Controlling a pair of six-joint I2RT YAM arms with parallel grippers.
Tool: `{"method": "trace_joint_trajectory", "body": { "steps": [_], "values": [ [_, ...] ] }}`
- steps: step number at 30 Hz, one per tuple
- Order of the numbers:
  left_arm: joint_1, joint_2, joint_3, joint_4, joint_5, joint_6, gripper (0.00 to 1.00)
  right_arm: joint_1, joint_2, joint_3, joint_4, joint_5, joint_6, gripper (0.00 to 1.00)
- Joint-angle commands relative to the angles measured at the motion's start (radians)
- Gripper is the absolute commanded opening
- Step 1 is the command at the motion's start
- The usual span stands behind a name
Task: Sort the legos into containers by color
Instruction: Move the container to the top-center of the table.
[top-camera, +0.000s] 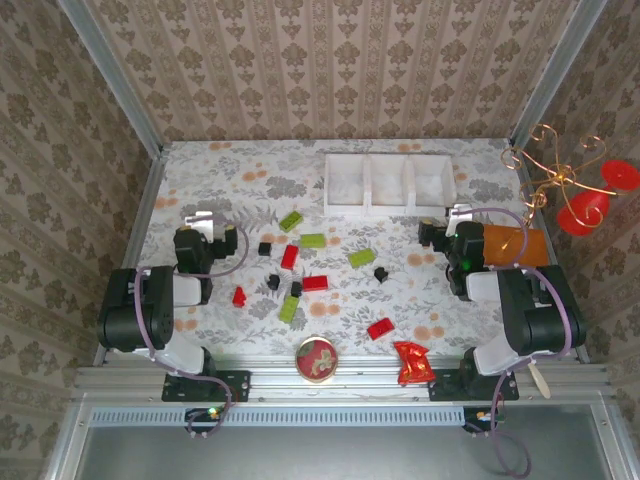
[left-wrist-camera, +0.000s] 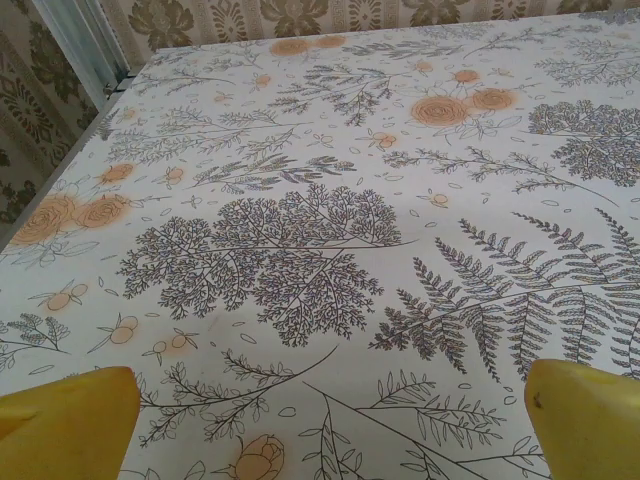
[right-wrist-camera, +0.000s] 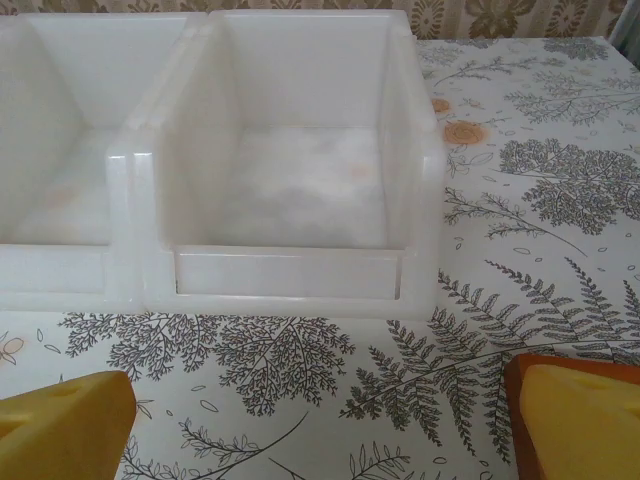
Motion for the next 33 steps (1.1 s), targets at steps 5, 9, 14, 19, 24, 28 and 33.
{"method": "trace_joint_trajectory", "body": {
  "steps": [5,9,14,19,24,28,33],
  "values": [
    [-0.004,-0.003,0.026,-0.001,-0.003,0.021,1.0,0.001,-0.002,0.001,0.028,0.018,0.016,1.0],
    [-0.004,-0.003,0.026,-0.001,-0.003,0.02,1.0,0.001,-0.001,0.001,0.03,0.018,0.016,1.0],
    [-0.004,-0.002,0.026,-0.001,-0.003,0.02,1.0,0.001,-0.002,0.001,0.03,0.018,0.016,1.0],
    [-0.004,-0.002,0.026,-0.001,-0.003,0.021,1.0,0.001,-0.002,0.001,0.03,0.018,0.016,1.0],
    [-0.004,-0.002,0.026,-0.001,-0.003,0.021,1.0,0.001,-0.002,0.001,0.03,0.018,0.016,1.0],
    [-0.004,-0.002,0.026,-0.003,-0.003,0.02,1.0,0.001,-0.003,-0.001,0.03,0.018,0.016,1.0],
    [-0.003,-0.002,0.026,-0.003,-0.001,0.019,1.0,0.001,-0.011,0.012,0.003,0.017,0.016,1.0]
  ]
}}
